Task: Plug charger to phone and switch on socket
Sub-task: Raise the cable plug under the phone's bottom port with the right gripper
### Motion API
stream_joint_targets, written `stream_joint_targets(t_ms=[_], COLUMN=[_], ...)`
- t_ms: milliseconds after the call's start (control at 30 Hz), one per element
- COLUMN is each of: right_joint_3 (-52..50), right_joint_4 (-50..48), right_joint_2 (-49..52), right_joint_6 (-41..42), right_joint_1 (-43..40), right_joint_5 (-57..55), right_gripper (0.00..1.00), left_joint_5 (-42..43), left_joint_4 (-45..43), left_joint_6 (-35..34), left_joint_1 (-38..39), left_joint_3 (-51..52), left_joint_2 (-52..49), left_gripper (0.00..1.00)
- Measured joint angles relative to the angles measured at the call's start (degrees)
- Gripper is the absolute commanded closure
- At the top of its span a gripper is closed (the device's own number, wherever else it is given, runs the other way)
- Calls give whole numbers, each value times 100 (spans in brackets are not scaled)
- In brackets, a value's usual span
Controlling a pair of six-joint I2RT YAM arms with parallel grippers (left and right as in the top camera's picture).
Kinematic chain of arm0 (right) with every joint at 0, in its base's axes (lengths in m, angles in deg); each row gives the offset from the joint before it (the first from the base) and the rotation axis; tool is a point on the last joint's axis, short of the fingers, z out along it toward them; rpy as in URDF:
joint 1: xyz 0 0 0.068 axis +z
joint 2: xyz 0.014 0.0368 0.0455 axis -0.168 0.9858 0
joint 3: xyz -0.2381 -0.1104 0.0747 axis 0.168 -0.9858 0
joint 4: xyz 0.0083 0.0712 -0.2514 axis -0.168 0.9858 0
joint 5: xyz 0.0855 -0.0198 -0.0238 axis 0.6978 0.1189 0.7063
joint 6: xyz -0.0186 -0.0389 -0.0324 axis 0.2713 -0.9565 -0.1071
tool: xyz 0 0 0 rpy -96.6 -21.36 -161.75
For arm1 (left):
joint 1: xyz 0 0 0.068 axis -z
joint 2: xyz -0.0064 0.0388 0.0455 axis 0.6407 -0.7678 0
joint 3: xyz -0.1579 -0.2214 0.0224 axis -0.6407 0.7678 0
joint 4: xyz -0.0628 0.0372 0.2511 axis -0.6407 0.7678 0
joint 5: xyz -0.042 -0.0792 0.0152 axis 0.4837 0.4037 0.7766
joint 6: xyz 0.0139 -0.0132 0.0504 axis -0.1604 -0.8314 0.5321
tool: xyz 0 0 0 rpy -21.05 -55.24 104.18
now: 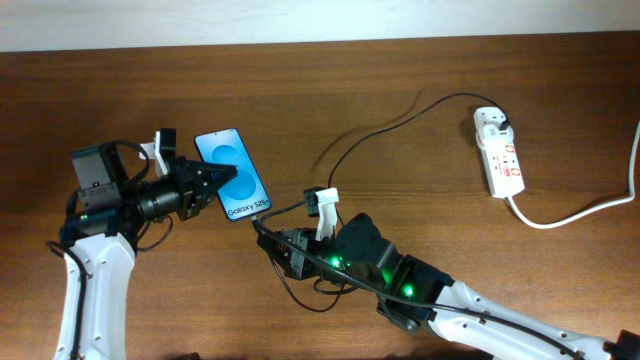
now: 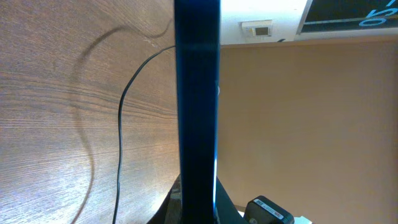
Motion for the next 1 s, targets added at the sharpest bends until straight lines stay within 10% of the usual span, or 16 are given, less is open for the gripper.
stream_joint_targets(t_ms=[1000], right_joint_3=[-2], right_joint_4=[-234], right_joint_2=[142], right_joint_6=[-435], right_joint_1=[-2], right_joint_5=[-59], right_gripper=[96], left_joint_5=[-2], left_joint_4=[0], left_joint_6=[0], left_joint_1=[0], left_joint_3=[0], left_joint_2=[0], left_gripper=[100])
